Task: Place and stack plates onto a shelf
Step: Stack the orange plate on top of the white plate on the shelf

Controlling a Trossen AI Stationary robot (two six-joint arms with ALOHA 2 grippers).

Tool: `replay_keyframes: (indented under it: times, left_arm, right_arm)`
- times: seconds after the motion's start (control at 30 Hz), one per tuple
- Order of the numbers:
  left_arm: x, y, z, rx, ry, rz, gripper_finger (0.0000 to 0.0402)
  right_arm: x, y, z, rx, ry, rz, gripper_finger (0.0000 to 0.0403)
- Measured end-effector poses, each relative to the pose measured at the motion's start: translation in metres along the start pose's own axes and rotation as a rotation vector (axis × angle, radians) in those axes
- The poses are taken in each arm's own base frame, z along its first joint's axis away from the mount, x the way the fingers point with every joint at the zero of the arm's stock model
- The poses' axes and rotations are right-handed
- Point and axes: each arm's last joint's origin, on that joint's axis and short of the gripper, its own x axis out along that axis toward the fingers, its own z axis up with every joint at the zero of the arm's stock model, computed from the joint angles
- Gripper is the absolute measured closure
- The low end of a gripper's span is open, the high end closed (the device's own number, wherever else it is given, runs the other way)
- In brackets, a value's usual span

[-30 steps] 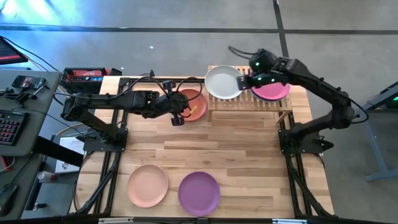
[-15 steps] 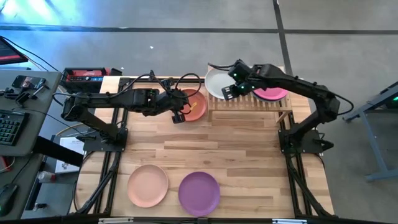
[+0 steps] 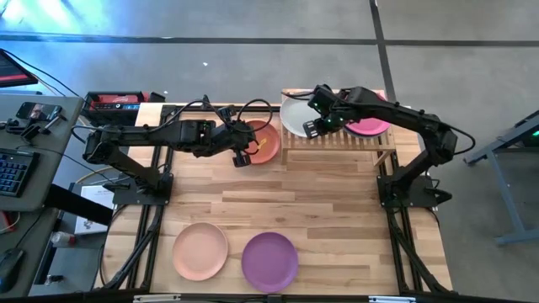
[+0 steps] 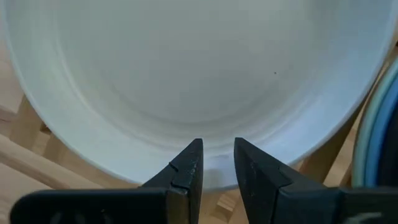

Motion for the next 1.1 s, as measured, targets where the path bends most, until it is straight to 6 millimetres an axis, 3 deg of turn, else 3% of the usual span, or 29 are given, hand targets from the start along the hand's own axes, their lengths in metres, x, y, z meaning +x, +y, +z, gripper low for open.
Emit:
replay_keyframes:
  times: [0.27, 0.53, 0.67, 0.87, 1.1]
  left_arm:
    - [0.0, 0.0, 0.0, 0.0, 0.0, 0.0, 0.0312]
    - [0.004, 0.005, -0.004, -0.016, 0.032, -0.027, 0.0312]
    - [0.011, 0.012, -0.009, -0.172, 0.072, -0.108, 0.0312]
    - [0.034, 0.02, -0.021, -0.388, 0.219, -0.186, 0.0312]
    - [0.068, 0.012, -0.034, -0.238, 0.392, -0.307, 0.0312]
  right_arm:
    - [-0.005, 0.003, 0.0, -0.02, -0.027, -0.007, 0.032]
    - [-0.04, 0.009, 0.015, -0.059, -0.157, 0.053, 0.032]
    - [-0.059, 0.014, 0.018, -0.096, -0.196, 0.116, 0.032]
    - [-0.093, 0.026, 0.016, -0.181, -0.284, 0.204, 0.032]
    - [-0.123, 0.035, 0.011, -0.28, -0.364, 0.271, 0.032]
